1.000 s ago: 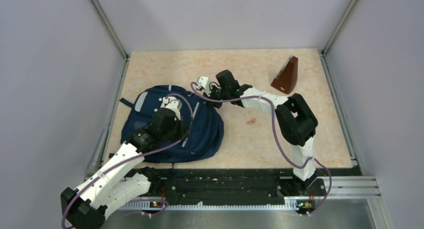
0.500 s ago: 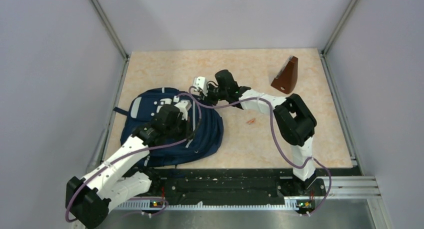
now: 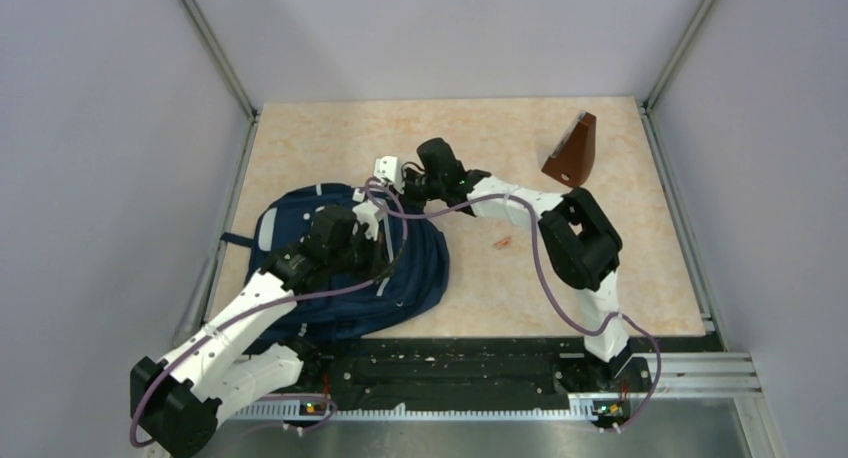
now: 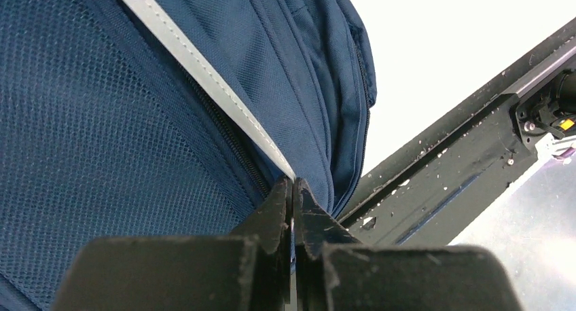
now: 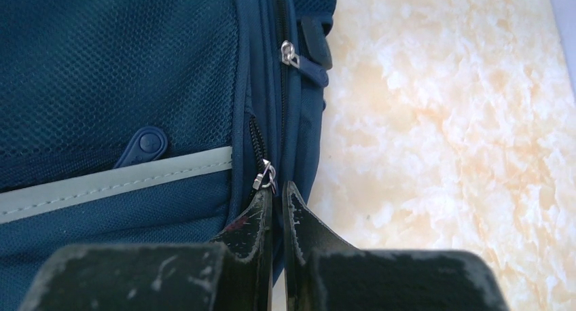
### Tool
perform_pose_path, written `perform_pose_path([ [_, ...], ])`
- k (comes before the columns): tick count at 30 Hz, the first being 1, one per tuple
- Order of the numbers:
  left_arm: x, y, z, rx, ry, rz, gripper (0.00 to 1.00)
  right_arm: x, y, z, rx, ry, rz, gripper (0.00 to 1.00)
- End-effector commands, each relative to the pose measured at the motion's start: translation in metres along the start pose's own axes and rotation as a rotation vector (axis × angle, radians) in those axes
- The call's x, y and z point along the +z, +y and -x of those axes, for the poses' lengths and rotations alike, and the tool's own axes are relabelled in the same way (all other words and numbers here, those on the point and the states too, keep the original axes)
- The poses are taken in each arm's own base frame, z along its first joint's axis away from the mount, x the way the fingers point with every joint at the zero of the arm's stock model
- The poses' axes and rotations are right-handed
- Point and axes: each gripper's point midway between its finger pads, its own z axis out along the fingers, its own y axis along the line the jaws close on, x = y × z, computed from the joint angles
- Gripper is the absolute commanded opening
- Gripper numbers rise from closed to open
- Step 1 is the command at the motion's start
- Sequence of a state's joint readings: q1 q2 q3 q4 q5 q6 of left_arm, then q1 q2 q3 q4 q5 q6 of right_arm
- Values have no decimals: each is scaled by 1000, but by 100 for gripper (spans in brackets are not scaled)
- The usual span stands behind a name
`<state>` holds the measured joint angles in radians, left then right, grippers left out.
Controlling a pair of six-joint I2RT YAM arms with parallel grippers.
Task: Pack the student bag
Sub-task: Zip the student bag at the center of the board.
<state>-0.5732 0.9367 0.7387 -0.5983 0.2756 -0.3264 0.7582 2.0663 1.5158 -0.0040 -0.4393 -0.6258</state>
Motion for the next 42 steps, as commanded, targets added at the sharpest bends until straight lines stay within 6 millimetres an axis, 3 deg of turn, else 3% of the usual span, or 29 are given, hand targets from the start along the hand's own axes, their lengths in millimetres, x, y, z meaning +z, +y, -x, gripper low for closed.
perform_pose_path([
  [1,-22,-51,-14,34,82,-256,0,4,-54,58,-124,-125,-150,0],
  [9,-19,-64,-18,69,139,-359,0,37,-36,68,-148,-145,-101,0],
  [11,-19,-64,-16,72,132,-354,0,38,-39,73,-122,-157,-122,0],
  [16,-16,-57,5,40,40,-275,0,14,-63,83,5,-151,-278,1],
  [20,-12,-44,23,4,-49,-182,0,-20,-72,90,101,-135,-357,28],
  [22,-13,-41,32,-11,-89,-148,12,-40,-74,92,157,-145,-383,37],
  [26,-24,-31,51,-41,-189,-65,49,-81,-81,91,329,-180,-439,46],
  [30,-38,-21,68,-44,-284,6,70,-115,-82,77,504,-165,-509,49],
  [33,-46,-4,75,-60,-278,96,75,-133,-69,67,632,-130,-536,57],
  [36,-50,16,91,-87,-273,169,75,-142,-41,58,774,-115,-492,57],
  [42,-49,34,129,-112,-353,185,76,-141,25,48,1096,-192,-327,53],
])
